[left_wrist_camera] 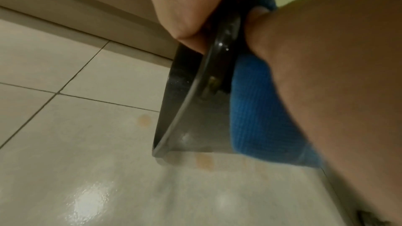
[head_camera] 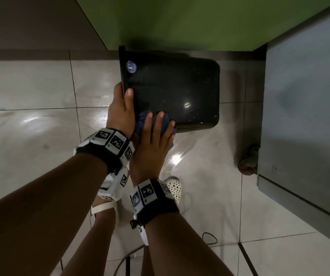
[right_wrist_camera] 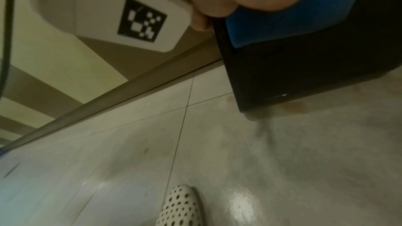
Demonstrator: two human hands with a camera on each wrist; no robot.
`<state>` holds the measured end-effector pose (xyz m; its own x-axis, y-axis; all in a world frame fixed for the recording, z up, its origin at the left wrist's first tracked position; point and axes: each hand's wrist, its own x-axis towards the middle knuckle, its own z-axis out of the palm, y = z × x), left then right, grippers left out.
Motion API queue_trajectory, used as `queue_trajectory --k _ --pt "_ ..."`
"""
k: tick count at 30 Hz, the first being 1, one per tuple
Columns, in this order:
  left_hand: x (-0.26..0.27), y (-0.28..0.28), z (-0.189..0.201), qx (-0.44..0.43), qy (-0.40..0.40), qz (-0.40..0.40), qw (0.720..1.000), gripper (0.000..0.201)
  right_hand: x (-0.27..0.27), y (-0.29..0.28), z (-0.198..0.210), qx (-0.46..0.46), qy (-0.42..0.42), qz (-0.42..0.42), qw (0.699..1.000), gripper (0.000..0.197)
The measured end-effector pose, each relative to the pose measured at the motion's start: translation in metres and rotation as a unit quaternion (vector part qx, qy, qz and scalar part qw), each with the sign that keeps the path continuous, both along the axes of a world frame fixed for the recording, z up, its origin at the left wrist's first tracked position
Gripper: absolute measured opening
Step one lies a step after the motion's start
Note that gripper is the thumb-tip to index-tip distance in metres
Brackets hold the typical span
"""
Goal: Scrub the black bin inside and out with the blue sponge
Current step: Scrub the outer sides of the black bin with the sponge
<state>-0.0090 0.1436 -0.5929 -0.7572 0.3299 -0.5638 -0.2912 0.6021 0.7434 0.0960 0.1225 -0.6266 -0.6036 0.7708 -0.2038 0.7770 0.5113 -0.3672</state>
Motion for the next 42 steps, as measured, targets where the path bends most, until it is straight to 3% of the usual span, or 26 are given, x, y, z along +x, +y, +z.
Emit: queue_trajectory --k 6,11,14,16,20,23,30,33,37,40,42 --pt "-0.004 -0.001 -0.005 -0.027 0.036 -0.039 0.998 0.040 0.009 0.073 0.002 -0.010 -0.041 -0.158 0.986 0.058" --pt "-0.002 0.000 -0.005 -0.022 0.038 -0.034 0.998 0.043 0.029 0.150 0.008 -0.108 -0.050 -0.223 0.967 0.054" --pt "-0.001 0.003 -0.006 -0.020 0.048 -0.018 0.998 0.044 0.021 0.163 0.009 -0.142 -0.015 -0.283 0.948 0.053" --pt "0.000 0.003 -0.007 -0.018 0.050 -0.008 0.999 0.044 0.013 0.148 0.009 -0.117 -0.047 -0.288 0.949 0.053" --pt "0.001 0.002 -0.010 -0.019 0.072 0.001 0.997 0.044 0.001 0.085 0.007 0.001 -0.046 -0.112 0.993 0.056" --pt "0.001 -0.001 -0.011 -0.016 0.081 0.001 0.997 0.045 -0.017 0.043 0.009 0.031 -0.023 0.029 0.999 0.052" --pt "-0.004 -0.001 -0.007 -0.046 0.091 -0.033 0.994 0.037 -0.036 0.095 0.005 0.030 -0.014 0.176 0.984 0.050" --pt "-0.004 -0.002 -0.006 -0.055 0.087 -0.040 0.994 0.036 -0.036 0.133 0.000 0.063 -0.027 0.147 0.987 0.048" --pt "-0.006 -0.002 -0.008 -0.064 0.089 -0.049 0.993 0.036 -0.036 0.174 0.002 0.029 -0.091 0.071 0.993 0.049" --pt "-0.005 -0.002 -0.009 -0.064 0.099 -0.045 0.992 0.036 -0.039 0.199 0.007 -0.009 -0.097 -0.024 0.995 0.047" --pt "-0.004 -0.001 -0.010 -0.059 0.106 -0.040 0.992 0.036 -0.046 0.218 0.015 -0.091 -0.068 -0.131 0.985 0.046"
